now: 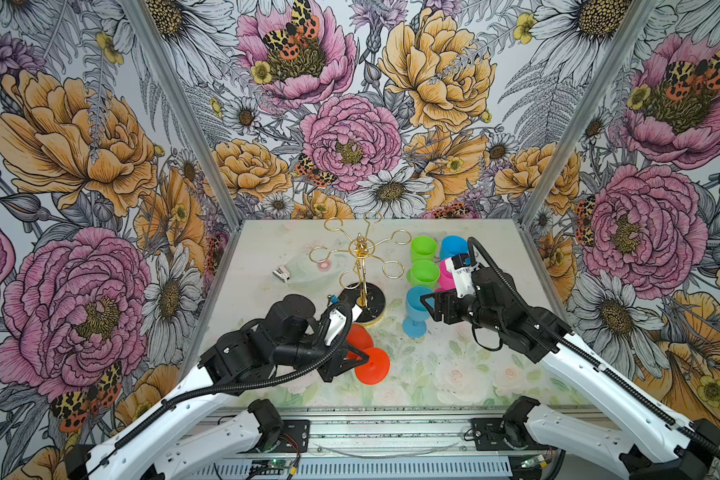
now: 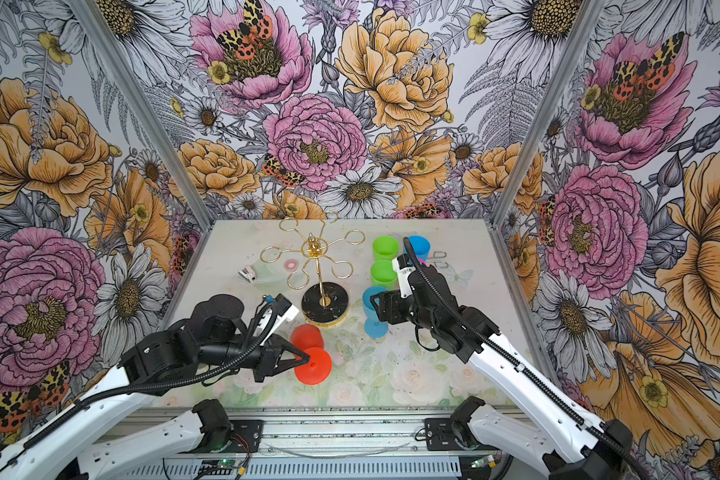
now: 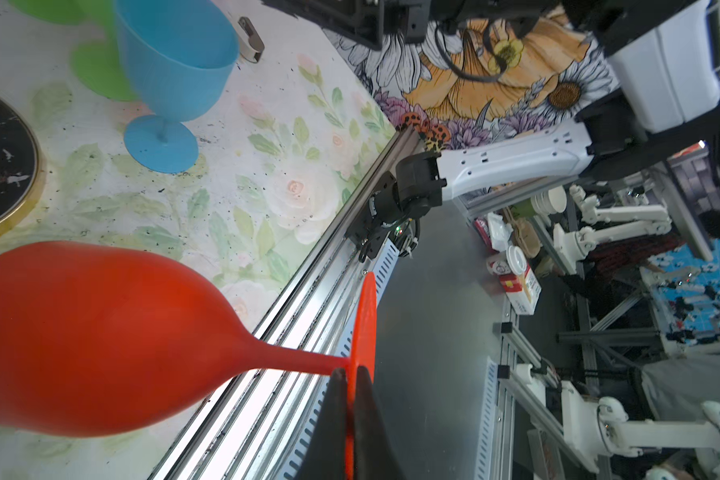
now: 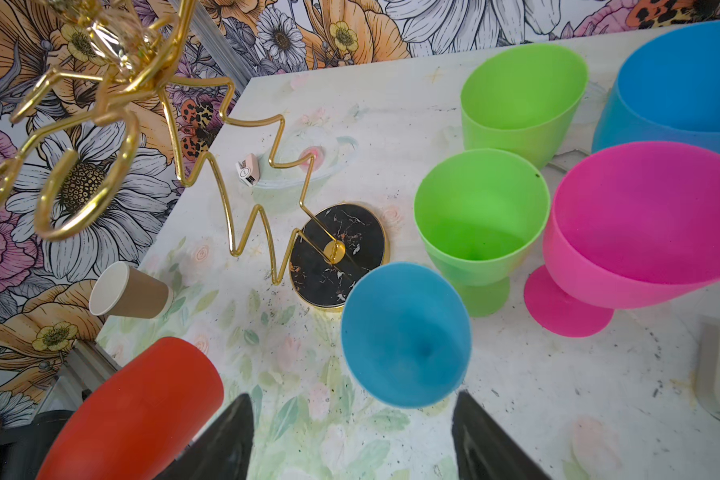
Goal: Take the wine glass off the wine glass rack
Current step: 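Pull the red glass off the rack toward the robot with the left gripper, then bring the red glass to the right gripper while the right reaches its rim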
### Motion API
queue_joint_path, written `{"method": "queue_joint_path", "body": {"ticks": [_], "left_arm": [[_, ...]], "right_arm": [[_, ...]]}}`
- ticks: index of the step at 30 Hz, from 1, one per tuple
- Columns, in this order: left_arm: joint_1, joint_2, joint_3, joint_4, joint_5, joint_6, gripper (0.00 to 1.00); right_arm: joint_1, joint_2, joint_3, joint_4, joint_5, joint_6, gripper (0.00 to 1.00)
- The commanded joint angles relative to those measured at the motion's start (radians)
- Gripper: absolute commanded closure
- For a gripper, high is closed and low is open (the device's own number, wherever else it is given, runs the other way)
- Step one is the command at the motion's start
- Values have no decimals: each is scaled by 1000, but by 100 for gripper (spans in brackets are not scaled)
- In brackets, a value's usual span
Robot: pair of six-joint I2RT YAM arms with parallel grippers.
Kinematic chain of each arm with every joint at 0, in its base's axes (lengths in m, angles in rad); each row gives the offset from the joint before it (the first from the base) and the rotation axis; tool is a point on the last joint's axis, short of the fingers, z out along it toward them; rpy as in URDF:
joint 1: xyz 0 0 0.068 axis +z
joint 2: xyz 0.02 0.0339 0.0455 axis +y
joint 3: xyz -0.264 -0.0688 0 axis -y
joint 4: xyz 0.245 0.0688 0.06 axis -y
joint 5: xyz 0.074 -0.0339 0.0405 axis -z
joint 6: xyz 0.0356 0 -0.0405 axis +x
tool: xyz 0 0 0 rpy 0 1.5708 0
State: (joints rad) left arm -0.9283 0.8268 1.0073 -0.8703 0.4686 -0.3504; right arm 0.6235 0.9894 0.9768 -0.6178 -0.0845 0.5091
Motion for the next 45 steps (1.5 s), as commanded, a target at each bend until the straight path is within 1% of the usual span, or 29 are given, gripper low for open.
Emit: {"method": "queue_joint_path", "body": {"ticks": [1, 3, 7, 10, 13, 15, 17, 20, 21, 25, 27, 33, 38, 41, 45], "left_arm": [[-88, 63, 70, 73, -126, 126, 100], [-129, 106, 99, 73, -162, 203, 100], [-188, 166, 129, 76, -169, 356, 100], [-233, 205, 138, 76, -196, 455, 100], [-286, 233, 140, 76, -267, 553, 100], [-329, 248, 138, 76, -350, 626, 100], [-360, 261, 137, 75, -407, 681, 100], [-394, 273, 142, 74, -468, 753, 100], [-426, 275, 146, 75, -488, 775, 100], [-478, 286, 149, 73, -601, 855, 100], [-510, 297, 145, 73, -698, 901, 100], [-571, 323, 122, 76, -877, 1003, 100], [-591, 329, 113, 80, -985, 1068, 100], [-601, 328, 96, 95, -1040, 1102, 100], [-616, 322, 66, 114, -1082, 1140, 100]], "right_arm": [[-10, 13, 51, -56, -28, 26, 24], [-20, 23, 64, -74, -47, 28, 23], [-39, 41, 84, -102, -89, 30, 23], [-59, 54, 99, -116, -128, 32, 23], [-85, 67, 123, -130, -179, 34, 23], [-103, 79, 142, -140, -214, 31, 23], [-119, 89, 163, -146, -247, 30, 23], [-128, 111, 191, -156, -284, 25, 23], [-131, 120, 198, -159, -295, 22, 23], [-131, 154, 212, -164, -333, 13, 23], [-131, 167, 217, -170, -351, 6, 23], [-137, 184, 244, -192, -394, -10, 23], [-137, 189, 240, -207, -441, -24, 24], [-139, 186, 237, -216, -447, -33, 25], [-147, 180, 248, -223, -457, -38, 25]]}}
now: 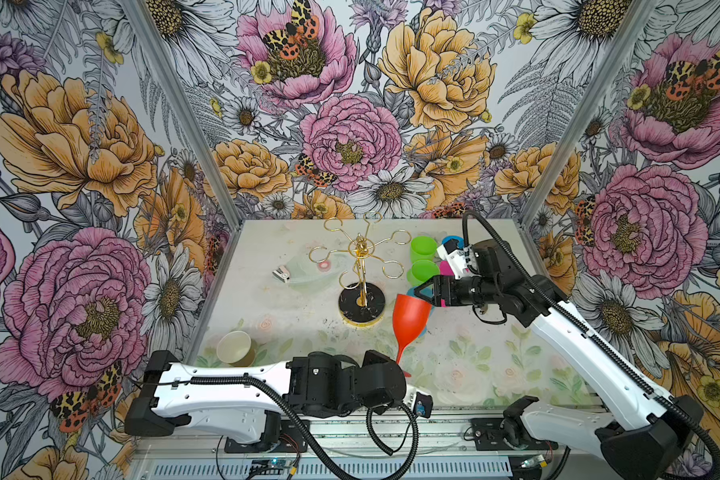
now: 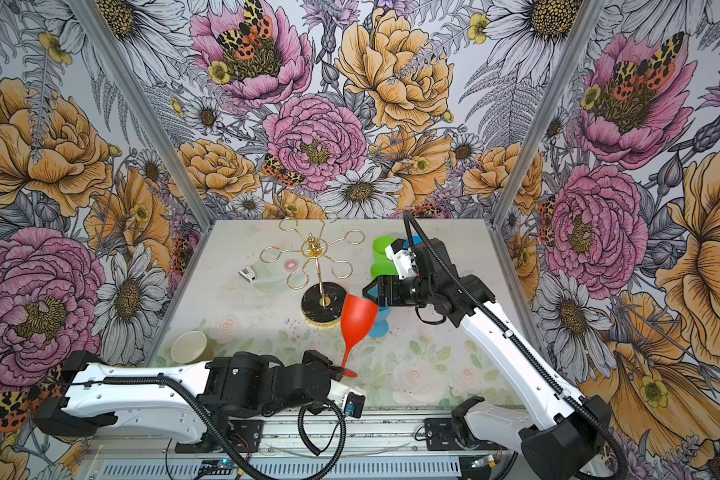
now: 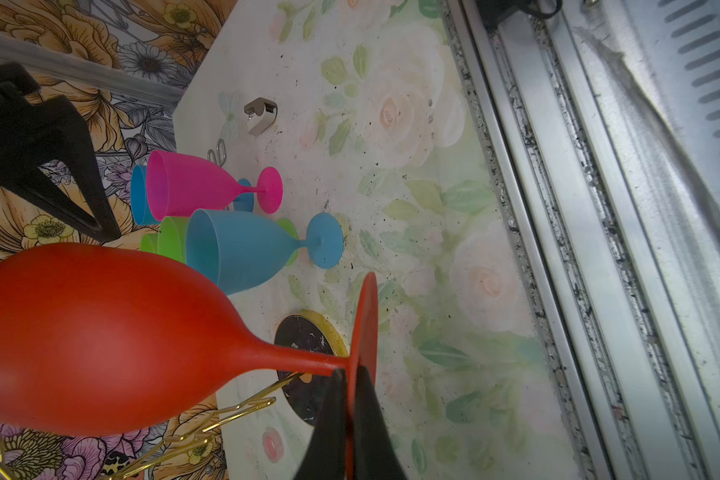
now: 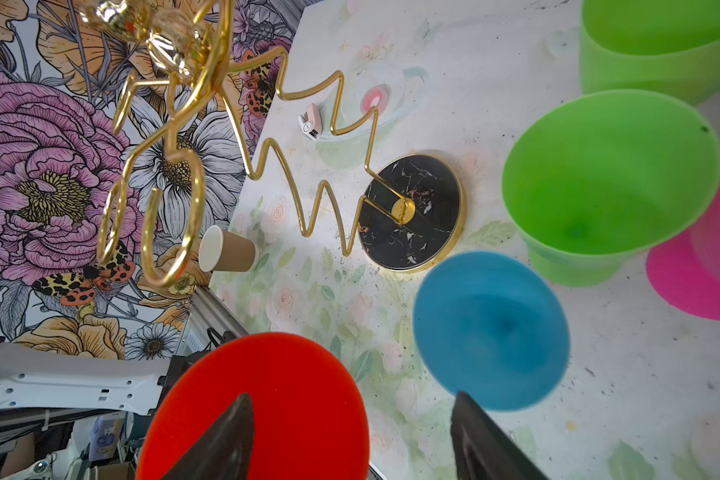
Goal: Take the wine glass off the wine glass rack
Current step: 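Bring the red glass to the right gripper while the right reaches its rim, then grasp the red glass rim with the right gripper while the left holds the foot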
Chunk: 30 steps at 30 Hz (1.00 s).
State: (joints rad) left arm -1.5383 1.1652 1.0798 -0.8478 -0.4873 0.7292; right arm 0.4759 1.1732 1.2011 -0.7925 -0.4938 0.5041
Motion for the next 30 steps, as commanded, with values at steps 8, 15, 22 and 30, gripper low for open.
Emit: {"method": "queue_joint_path", "body": {"ticks": [8, 15, 22, 30], "left_arm": [[-13, -38, -57, 121, -203, 114, 100], [-21, -50, -127, 172, -300, 202, 100], [-28, -80, -182, 214, -354, 263, 100], [-37, -109, -238, 266, -401, 343, 100]], "right_arm": [[-14, -3, 32, -53, -88, -35, 27], [-22, 5, 42, -53, -139, -38, 30], [-36, 20, 50, -54, -199, -38, 35], [-42, 34, 54, -56, -245, -39, 42]]}}
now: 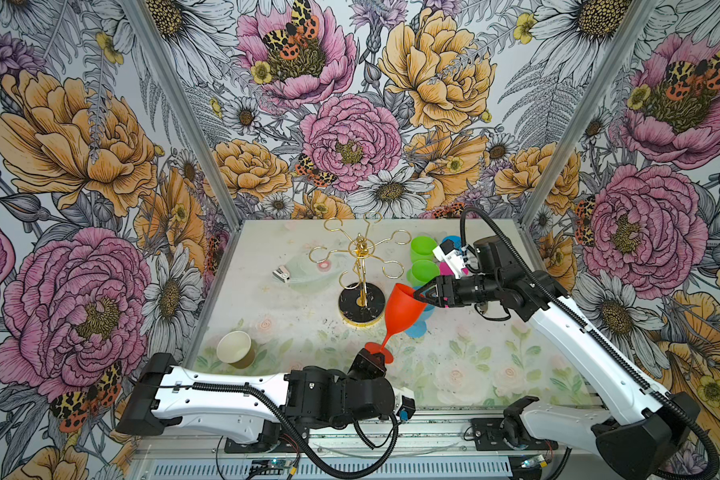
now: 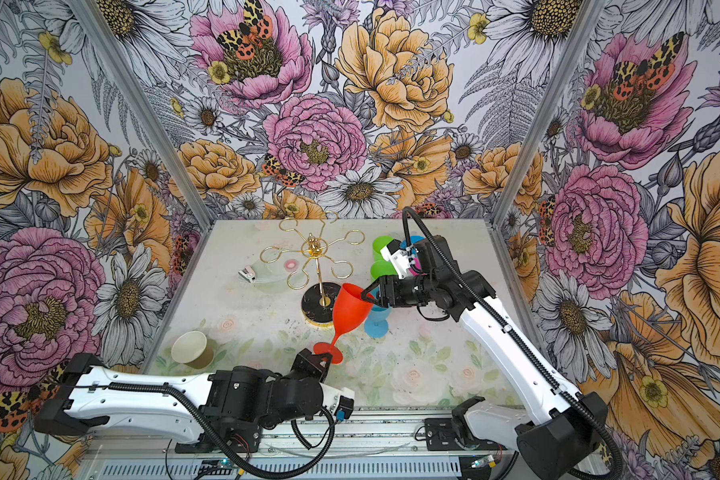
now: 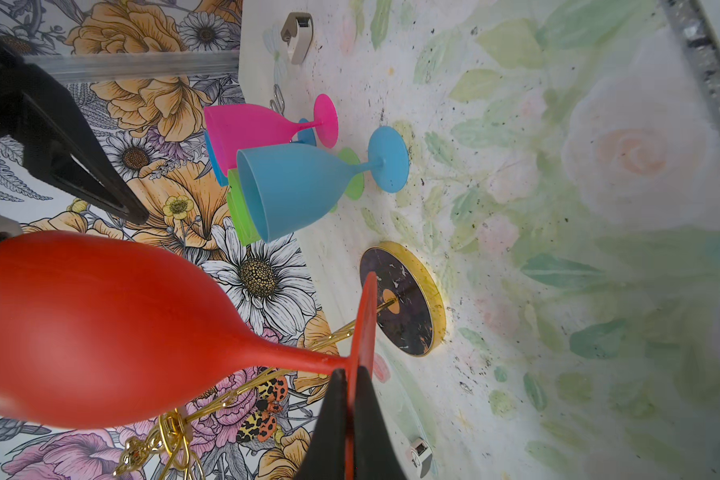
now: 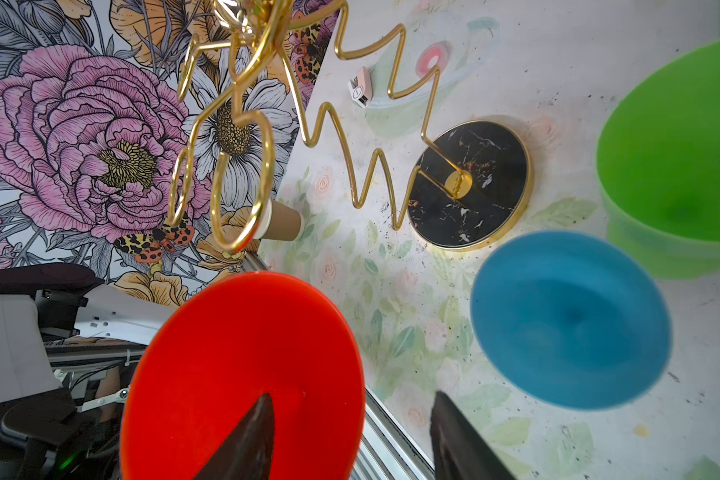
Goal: Take the wine glass off the wine glass rack
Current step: 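Grasp the red glass rim with the right gripper while the left holds the foot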
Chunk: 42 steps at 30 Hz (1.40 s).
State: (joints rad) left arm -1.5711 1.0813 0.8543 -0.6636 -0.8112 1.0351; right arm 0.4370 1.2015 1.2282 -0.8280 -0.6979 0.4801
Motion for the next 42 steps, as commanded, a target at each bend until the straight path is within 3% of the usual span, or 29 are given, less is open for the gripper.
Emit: {"method": "queue_joint_path", "body": {"ticks": [1, 9, 19, 28, 31, 38, 42], "left_arm": [[-6, -28, -24, 91, -84, 54, 100], [-9, -46, -88, 162, -124, 139, 100], [-9, -97, -205, 370, -180, 348, 100], [-9, -114, -249, 448, -180, 405, 100], [-9, -122, -263, 453, -180, 403, 94], [-9, -139, -290, 462, -176, 387, 90], [-9, -145, -296, 469, -174, 378, 75]], "right_arm": [[-4, 8, 28, -20, -44, -14, 43], [-8, 16, 28, -22, -60, -17, 55], [-10, 24, 21, -20, -77, -15, 68], [-13, 10, 16, -21, -81, -15, 86], [-17, 5, 11, -20, -80, -15, 90], [-20, -7, 4, -21, -77, -14, 97], [-21, -13, 0, -20, -74, -15, 99]]}}
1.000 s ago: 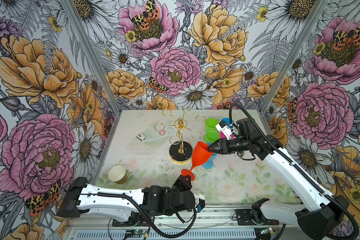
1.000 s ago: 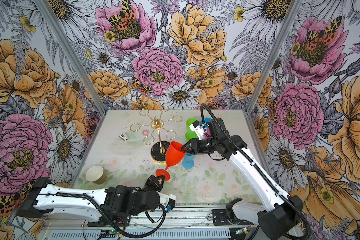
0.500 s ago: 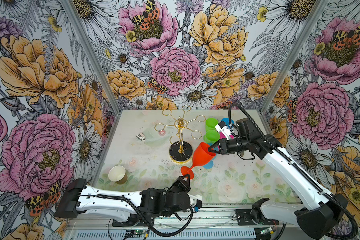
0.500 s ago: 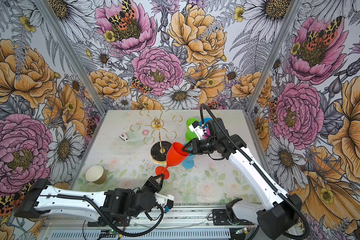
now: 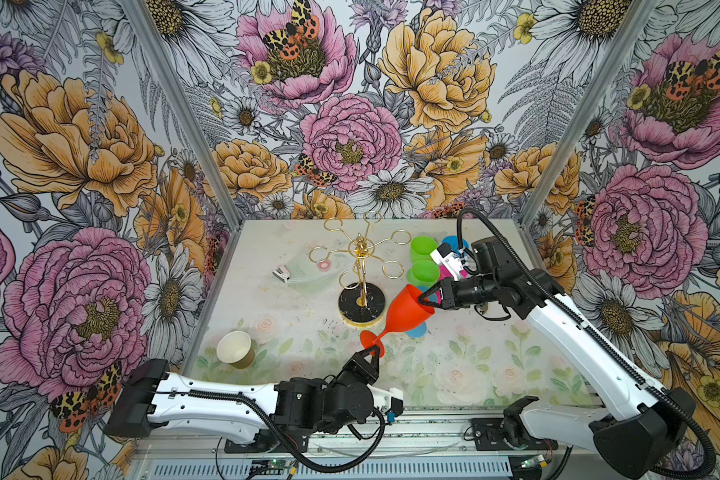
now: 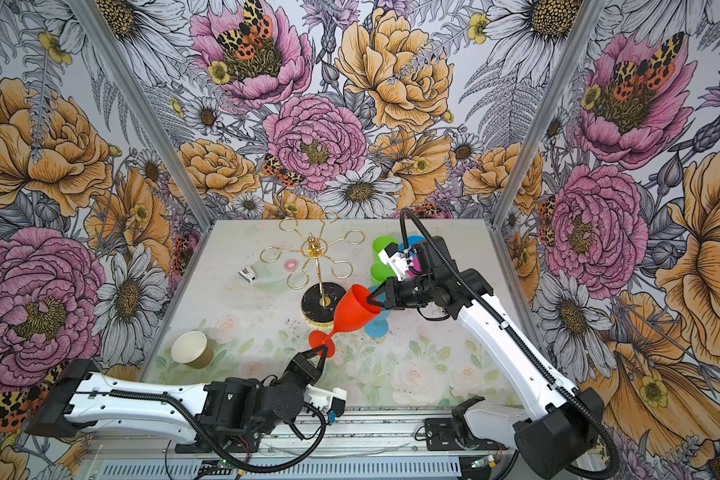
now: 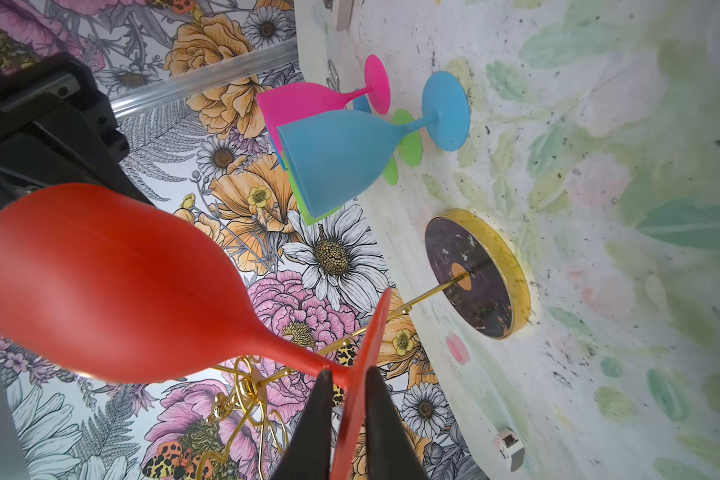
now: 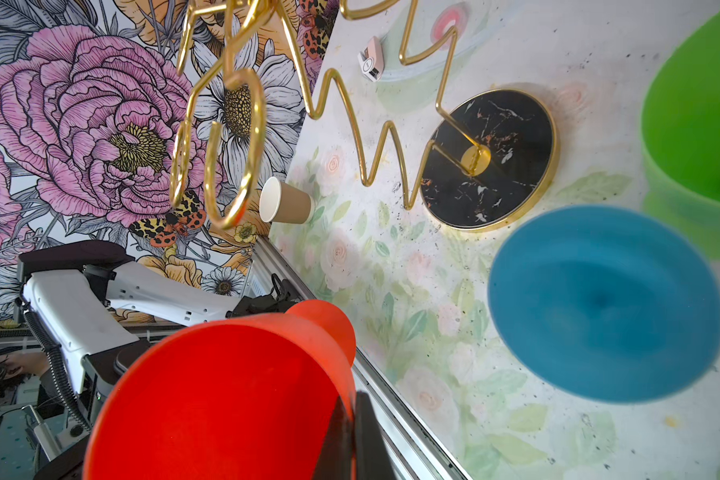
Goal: Take the wine glass off the wine glass rack
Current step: 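Grasp the red glass rim with the right gripper while the left holds the foot, then set the red glass upright beside the blue glass with the right while the left releases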
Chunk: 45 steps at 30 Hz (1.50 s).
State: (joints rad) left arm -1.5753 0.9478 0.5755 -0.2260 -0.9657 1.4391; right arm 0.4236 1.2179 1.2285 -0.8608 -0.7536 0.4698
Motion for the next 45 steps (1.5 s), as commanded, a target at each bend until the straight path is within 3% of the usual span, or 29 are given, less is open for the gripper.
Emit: {"method": "queue_joint_path", "body": {"ticks": [1, 4, 12, 19, 25, 28, 34, 45], "left_arm": [[-5, -13, -21, 32, -17, -32, 70], [-5, -20, -27, 36, -11, -67, 47], [-63, -31, -22, 30, -31, -244, 22], [-91, -65, 89, -15, 8, -596, 17], [-36, -131, 145, -96, 24, -939, 14], [11, -171, 141, -134, 44, -1054, 14], [165, -274, 103, -134, 155, -1234, 13], [367, -377, 63, -176, 115, -1387, 12]], "right_arm": [[-8, -30, 0, 13, -15, -5, 100], [-11, -36, -2, 13, -1, -6, 100], [-16, -80, -22, 2, 99, -38, 100], [-7, -138, -71, -48, 211, -100, 100], [32, -153, -79, -171, 457, -161, 100], [39, -170, -103, -195, 572, -159, 100], [38, -200, -131, -207, 740, -146, 100], [28, -159, -110, -207, 944, -124, 100]]}}
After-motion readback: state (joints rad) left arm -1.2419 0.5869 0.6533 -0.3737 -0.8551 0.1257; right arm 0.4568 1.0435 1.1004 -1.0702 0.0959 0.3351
